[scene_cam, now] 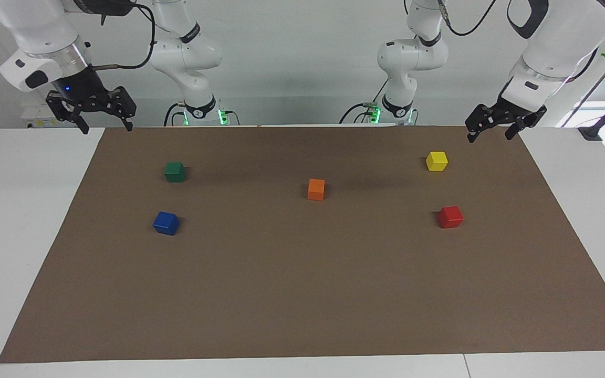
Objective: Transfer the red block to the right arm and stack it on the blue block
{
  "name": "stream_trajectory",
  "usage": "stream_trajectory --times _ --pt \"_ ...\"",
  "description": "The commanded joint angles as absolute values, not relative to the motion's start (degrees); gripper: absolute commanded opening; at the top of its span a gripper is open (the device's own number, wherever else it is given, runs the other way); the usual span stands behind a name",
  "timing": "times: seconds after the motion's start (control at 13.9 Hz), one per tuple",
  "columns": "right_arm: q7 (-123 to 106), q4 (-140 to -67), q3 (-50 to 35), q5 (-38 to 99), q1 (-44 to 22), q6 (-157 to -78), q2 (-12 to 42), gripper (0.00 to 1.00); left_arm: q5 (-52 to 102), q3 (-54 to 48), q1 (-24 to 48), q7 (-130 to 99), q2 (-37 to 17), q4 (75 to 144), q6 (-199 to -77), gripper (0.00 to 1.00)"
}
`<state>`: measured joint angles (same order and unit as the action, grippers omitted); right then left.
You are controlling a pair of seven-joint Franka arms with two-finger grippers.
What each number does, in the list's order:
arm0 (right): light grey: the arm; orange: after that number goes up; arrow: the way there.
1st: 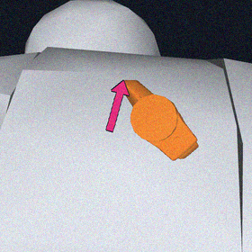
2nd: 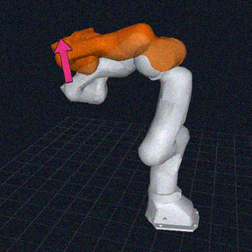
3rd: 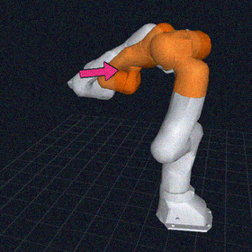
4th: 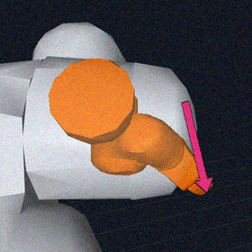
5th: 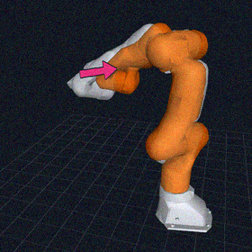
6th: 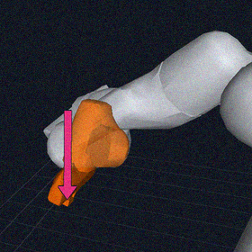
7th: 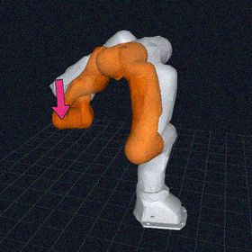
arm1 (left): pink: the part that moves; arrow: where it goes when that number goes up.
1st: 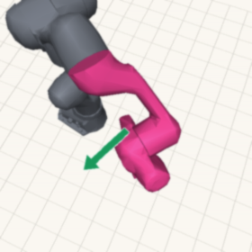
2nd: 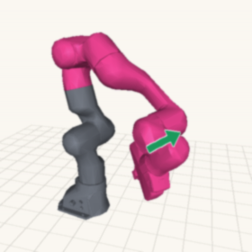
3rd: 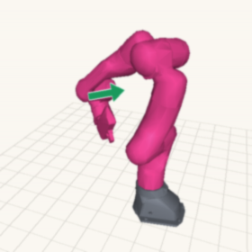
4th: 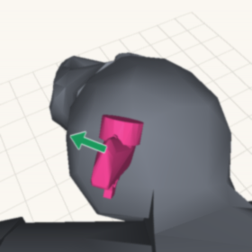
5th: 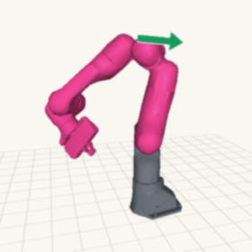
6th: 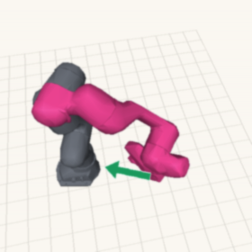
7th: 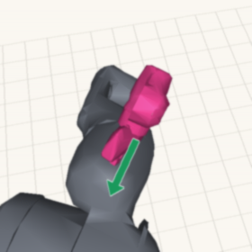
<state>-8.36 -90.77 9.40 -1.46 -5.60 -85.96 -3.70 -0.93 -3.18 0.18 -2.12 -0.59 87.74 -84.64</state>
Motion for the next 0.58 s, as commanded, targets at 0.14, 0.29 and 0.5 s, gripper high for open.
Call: stream_trajectory --times 0.14,0.29,0.5 --pt "-7.7 -91.8 9.6 -1.3 -5.5 -85.3 -4.8 1.0 -1.1 -3.8 -0.7 -0.8 -0.7 87.5 -85.2 1.0" --pt "-7.7 -91.8 9.6 -1.2 -5.5 -85.3 -4.8 1.0 -1.1 -3.6 -0.5 -1.0 -1.1 87.2 -85.5 1.0" --pt "-7.9 -91.9 9.6 -1.2 -5.5 -85.3 -4.9 1.0 -1.1 -2.5 0.1 -2.5 -1.2 87.2 -86.1 1.0"
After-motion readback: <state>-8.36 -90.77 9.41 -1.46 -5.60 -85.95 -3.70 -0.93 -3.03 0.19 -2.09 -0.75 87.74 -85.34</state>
